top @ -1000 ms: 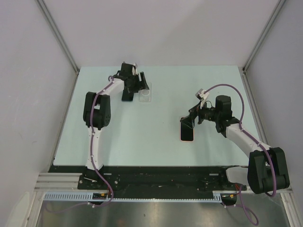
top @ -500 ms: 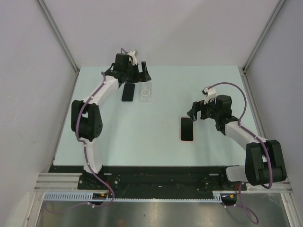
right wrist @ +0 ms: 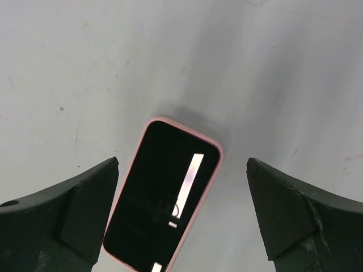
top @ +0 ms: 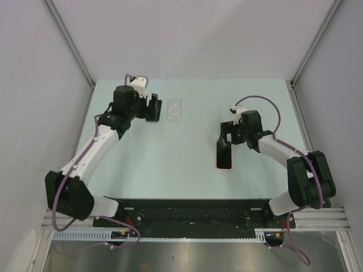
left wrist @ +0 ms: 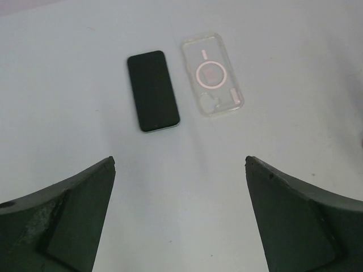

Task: Take the phone out of the phone case
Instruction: Pick up the phone at the center of the board.

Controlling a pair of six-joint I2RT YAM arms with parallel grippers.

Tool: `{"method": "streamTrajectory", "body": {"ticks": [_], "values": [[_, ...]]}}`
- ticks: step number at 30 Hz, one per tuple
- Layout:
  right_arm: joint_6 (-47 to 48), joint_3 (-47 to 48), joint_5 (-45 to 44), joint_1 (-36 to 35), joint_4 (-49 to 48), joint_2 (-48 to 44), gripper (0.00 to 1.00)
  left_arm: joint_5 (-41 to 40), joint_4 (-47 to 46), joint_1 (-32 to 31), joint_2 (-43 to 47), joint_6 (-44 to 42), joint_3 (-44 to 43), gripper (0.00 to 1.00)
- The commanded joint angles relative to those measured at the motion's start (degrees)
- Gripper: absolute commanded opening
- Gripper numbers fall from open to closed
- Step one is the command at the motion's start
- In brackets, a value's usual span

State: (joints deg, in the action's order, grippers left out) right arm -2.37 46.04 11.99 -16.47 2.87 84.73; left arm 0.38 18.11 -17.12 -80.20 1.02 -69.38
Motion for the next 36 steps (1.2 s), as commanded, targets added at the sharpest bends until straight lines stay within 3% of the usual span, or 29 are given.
{"method": "streamTrajectory", "body": {"ticks": [1, 9, 17, 36], "values": [[-2.81, 3.35, -3.9, -0.66, 9.43, 3.16, 1.0, -7.93, -3.43, 0.25, 9.18, -7.34, 4.6, 1.0], [-3.17, 8.53, -2.06, -3.22, 18.82, 8.69, 1.0, -11.81, -3.6, 1.21, 16.3, -8.49, 10.06, 1.0], [-5.54, 9.94, 2.16, -3.57, 20.33, 9.31, 1.0, -10.41, -3.96, 2.18, 17.54, -7.79, 11.9, 1.0], [-2.82, 10.12, -11.55, -13.23, 18.84, 13.35, 1.0, -11.19, -5.8, 2.18, 17.98, -7.08, 13.84, 1.0]]}}
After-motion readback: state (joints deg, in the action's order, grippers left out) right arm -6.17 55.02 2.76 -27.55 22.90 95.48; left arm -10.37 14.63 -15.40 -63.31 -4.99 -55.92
